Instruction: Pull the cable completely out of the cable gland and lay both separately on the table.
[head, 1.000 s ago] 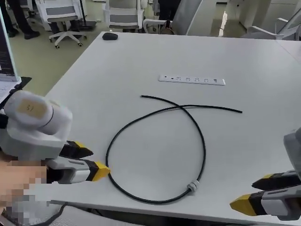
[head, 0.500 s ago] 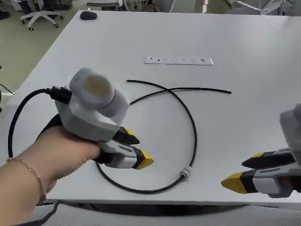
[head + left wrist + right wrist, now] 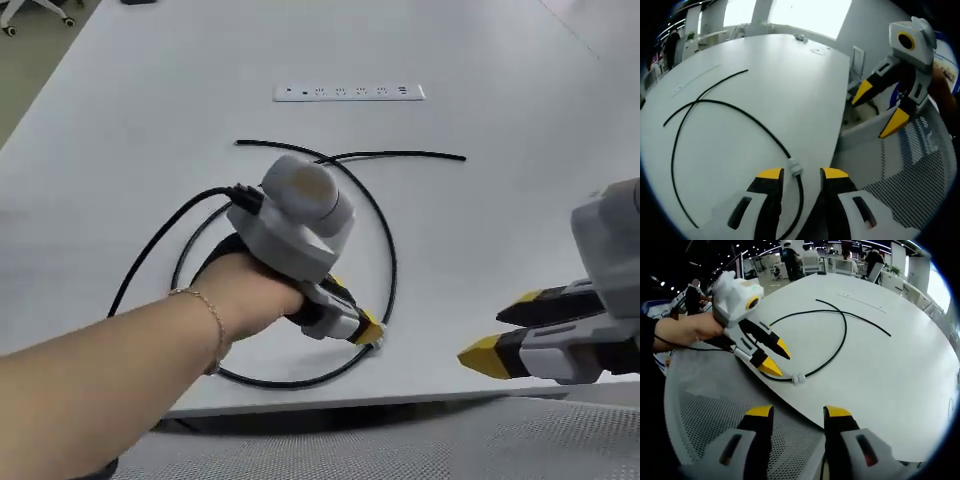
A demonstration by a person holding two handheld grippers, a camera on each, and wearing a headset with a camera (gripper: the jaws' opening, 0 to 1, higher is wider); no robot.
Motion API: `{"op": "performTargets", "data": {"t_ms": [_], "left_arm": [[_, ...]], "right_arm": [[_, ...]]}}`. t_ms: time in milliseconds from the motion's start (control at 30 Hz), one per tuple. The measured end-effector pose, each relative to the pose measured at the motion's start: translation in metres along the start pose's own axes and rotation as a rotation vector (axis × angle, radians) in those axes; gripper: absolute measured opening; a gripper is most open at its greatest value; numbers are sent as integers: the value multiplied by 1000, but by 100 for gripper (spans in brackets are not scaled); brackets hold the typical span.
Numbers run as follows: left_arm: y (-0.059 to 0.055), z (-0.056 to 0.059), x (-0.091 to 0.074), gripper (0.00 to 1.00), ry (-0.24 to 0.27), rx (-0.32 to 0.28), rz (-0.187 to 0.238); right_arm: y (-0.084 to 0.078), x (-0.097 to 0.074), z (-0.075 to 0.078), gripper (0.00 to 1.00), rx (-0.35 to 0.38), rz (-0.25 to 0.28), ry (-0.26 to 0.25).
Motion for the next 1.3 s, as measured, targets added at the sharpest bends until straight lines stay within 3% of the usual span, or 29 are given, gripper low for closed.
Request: {"op": "performTargets", "data": {"t_ms": [67, 200, 333, 433, 533, 567, 600, 833, 967, 1067, 1167, 1300], "left_arm": [[-8, -3, 12, 30, 8, -5, -41], [-11, -3, 27, 29, 38, 33, -51], [-9, -2, 36, 26, 50, 64, -54], [-15, -5, 40, 23, 88, 96, -107], [-19, -4, 42, 20, 88, 117, -119], [-21, -4, 43, 19, 82, 132, -121], [-24, -6, 43, 19, 73, 203, -144], [-27, -13, 29, 18, 61, 212, -172], [-21, -13, 17, 18, 29, 185, -151], [-14, -9, 4, 18, 7, 173, -129], [-10, -4, -8, 18, -15, 200, -118], [-5, -1, -23, 18, -25, 211, -100]], "right_arm": [[0, -1, 0, 41, 1, 2, -2], [1, -4, 0, 41, 4, 13, -5], [0, -9, -2, 41, 14, 16, -6], [-3, -15, -2, 39, 27, 25, -9], [-8, -19, 1, 38, 39, 23, -21], [-10, -21, 3, 38, 40, 19, -26], [-11, -22, 4, 38, 42, 16, -32], [-10, -26, 11, 38, 46, 25, -44], [-6, -25, 11, 37, 35, 29, -35], [-2, -23, 7, 37, 17, 40, -7], [5, -18, 4, 36, 5, 56, 28], [14, -9, 0, 35, -64, 31, 76]]}}
Point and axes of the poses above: the centre of the closed fingertips' face, and the gripper's own axes: x roughly forward along the fingers, z roughly to its right, y roughly out of its top, the point moved 3 cm from there along -x, roughly backward along the fingers, and after that the axes turned 1 degree about -x, right-handed, at the moved point
